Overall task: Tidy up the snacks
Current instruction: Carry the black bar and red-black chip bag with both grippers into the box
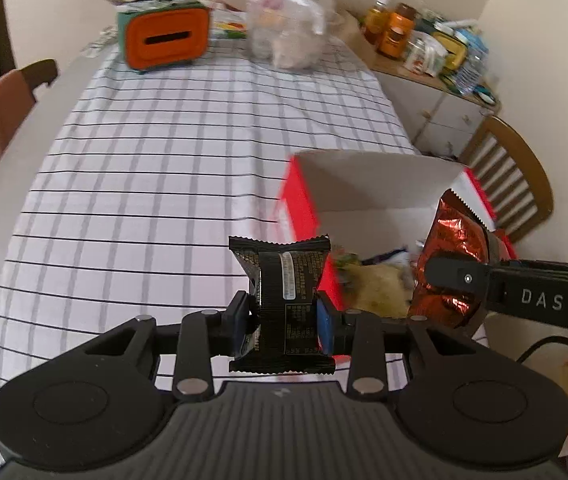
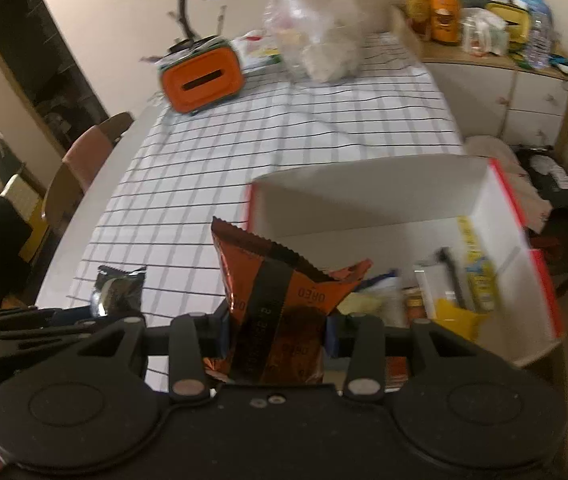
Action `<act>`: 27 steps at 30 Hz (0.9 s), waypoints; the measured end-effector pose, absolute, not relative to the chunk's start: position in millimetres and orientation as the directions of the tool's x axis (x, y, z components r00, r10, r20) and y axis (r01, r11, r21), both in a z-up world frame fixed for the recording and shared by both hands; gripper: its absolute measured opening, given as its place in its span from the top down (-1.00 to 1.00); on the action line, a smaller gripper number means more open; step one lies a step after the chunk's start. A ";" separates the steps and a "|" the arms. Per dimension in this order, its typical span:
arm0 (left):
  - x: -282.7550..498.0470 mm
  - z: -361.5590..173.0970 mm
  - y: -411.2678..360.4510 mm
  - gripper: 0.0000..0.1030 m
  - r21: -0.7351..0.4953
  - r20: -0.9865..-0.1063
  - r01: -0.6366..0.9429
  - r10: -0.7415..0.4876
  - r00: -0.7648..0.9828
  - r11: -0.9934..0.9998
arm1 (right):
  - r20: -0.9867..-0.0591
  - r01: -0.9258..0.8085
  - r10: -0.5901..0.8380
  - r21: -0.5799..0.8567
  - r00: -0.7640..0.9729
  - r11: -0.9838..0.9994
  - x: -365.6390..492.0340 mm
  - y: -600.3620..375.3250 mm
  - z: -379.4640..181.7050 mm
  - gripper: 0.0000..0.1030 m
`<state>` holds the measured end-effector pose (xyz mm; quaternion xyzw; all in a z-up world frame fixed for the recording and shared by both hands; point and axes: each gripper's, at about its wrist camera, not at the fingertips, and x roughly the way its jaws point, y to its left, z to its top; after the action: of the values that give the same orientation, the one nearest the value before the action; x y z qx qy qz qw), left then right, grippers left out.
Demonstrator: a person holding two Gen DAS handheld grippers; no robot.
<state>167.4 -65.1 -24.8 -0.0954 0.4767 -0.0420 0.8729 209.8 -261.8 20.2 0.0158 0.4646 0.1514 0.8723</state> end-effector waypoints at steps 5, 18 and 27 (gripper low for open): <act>178.8 -25.5 -101.4 0.34 -0.184 -0.834 0.020 -0.167 0.526 0.983 | -0.806 -0.225 0.255 0.155 0.534 0.962 216.3 -298.6 19.9 0.21; 215.9 -50.7 -169.9 0.33 -0.113 -0.868 0.066 -0.131 0.479 0.991 | -0.829 -0.196 0.148 0.047 0.539 0.979 254.2 -358.3 6.8 0.21; 234.0 -69.5 -191.6 0.32 -0.064 -0.881 0.078 -0.093 0.464 0.995 | -0.859 -0.225 0.152 0.044 0.489 0.973 280.3 -353.2 -18.6 0.21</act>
<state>234.0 -191.6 -69.5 -0.0071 0.5152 -0.0499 0.8556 280.3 -353.2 -18.6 -0.0368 0.4935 0.1092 0.8621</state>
